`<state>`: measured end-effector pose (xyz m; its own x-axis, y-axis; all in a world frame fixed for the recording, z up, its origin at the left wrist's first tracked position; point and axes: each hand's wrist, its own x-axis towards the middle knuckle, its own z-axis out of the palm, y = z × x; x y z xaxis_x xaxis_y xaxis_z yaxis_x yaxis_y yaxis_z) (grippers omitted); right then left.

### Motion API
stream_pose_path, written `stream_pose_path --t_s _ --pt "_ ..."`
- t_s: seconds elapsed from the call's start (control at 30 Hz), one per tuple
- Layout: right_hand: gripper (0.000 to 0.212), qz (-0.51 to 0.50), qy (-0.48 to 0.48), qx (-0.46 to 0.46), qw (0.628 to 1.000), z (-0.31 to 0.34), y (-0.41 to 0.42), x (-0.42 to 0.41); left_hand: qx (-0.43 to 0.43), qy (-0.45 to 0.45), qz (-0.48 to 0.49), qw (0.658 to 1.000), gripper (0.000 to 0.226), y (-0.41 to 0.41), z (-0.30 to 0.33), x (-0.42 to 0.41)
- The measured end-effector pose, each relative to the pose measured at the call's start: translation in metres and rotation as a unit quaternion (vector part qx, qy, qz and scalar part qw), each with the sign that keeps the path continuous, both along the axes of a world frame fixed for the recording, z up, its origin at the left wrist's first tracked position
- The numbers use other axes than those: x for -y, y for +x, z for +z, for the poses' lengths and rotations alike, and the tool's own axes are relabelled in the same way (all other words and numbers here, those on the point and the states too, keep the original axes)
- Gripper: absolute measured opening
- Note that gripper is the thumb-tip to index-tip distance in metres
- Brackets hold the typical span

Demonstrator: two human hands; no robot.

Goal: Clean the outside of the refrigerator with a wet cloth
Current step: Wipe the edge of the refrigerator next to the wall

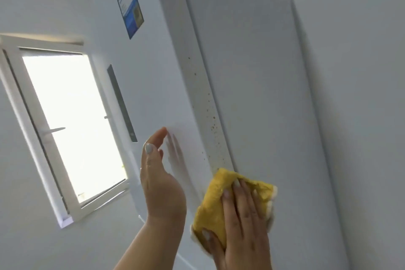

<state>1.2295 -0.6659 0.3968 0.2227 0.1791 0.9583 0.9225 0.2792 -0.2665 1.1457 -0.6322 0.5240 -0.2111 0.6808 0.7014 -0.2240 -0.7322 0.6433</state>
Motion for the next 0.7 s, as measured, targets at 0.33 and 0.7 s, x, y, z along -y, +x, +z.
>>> stream_pose_path --t_s 0.33,0.7 --pt "0.069 0.018 -0.029 0.033 0.999 0.122 0.011 -0.014 -0.028 0.025 0.026 0.999 0.048 -0.01 0.034 0.013" --pt "0.075 0.071 -0.054 0.056 0.994 0.288 0.022 -0.01 -0.023 0.132 -0.207 0.969 0.067 0.01 0.147 0.039"
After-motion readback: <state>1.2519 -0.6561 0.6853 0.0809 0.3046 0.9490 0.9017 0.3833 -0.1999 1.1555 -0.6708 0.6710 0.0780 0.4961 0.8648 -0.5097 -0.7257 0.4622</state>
